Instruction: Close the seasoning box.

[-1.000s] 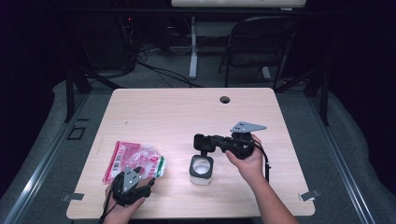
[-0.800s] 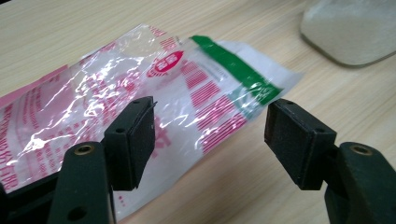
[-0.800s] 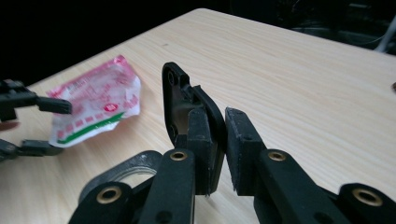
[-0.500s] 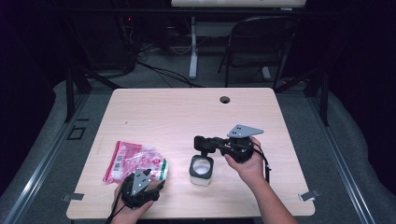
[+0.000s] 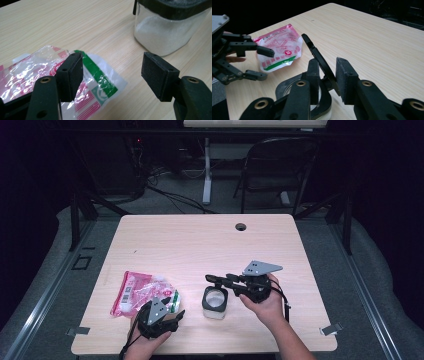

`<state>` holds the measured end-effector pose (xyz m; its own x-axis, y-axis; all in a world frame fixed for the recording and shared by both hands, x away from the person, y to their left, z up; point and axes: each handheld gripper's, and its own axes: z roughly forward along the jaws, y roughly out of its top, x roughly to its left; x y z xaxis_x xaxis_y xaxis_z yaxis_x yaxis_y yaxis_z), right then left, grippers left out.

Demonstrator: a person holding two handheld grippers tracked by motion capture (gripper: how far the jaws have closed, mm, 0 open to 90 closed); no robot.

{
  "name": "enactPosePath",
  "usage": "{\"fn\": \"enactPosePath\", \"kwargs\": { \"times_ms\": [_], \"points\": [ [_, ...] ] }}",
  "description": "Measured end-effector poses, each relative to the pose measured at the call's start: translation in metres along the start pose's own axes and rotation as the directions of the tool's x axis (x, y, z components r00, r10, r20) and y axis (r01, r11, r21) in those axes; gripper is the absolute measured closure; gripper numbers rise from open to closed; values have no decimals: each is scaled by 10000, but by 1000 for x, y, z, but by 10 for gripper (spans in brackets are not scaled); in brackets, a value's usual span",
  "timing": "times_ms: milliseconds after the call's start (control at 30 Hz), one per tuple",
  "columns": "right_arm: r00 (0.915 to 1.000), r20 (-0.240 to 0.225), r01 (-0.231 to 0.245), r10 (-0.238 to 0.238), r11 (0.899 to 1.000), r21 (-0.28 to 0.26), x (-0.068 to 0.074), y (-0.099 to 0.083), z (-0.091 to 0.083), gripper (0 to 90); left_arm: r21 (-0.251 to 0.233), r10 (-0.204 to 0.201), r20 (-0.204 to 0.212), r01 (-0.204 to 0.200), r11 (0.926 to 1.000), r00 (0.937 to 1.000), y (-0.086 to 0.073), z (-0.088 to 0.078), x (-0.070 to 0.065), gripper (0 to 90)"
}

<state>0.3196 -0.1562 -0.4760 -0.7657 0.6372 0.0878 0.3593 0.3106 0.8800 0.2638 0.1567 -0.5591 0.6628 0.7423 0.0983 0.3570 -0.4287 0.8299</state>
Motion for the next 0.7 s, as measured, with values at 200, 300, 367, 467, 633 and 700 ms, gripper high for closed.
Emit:
{"fn": "enactPosePath", "kwargs": {
  "times_ms": [200, 300, 367, 467, 633, 700],
  "points": [
    [9998, 145, 139, -138, 9999, -57, 13, -7, -1, 659, -139, 10, 231, -7, 9999, 9997, 7, 6, 1, 339],
    [9991, 196, 378, -379, 9993, 39, 19, -11, -1, 641, -235, -143, 314, 150, 9996, 9994, 10, 8, 2, 339],
    [9980, 242, 583, -586, 9982, 132, 22, -12, -1, 638, -254, -208, 307, 216, 9994, 9993, 11, 11, 3, 339],
    [9964, 316, 778, -785, 9967, 224, 25, -13, -2, 636, -223, -212, 315, 219, 9995, 9993, 11, 12, 4, 339],
    [9961, 322, 808, -815, 9965, 229, 27, -14, -2, 631, -305, -230, 282, 238, 9993, 9993, 12, 12, 5, 340],
    [9962, 335, 801, -808, 9965, 223, 27, -14, -2, 630, -301, -203, 278, 211, 9993, 9994, 13, 11, 7, 341]
  ]
}}
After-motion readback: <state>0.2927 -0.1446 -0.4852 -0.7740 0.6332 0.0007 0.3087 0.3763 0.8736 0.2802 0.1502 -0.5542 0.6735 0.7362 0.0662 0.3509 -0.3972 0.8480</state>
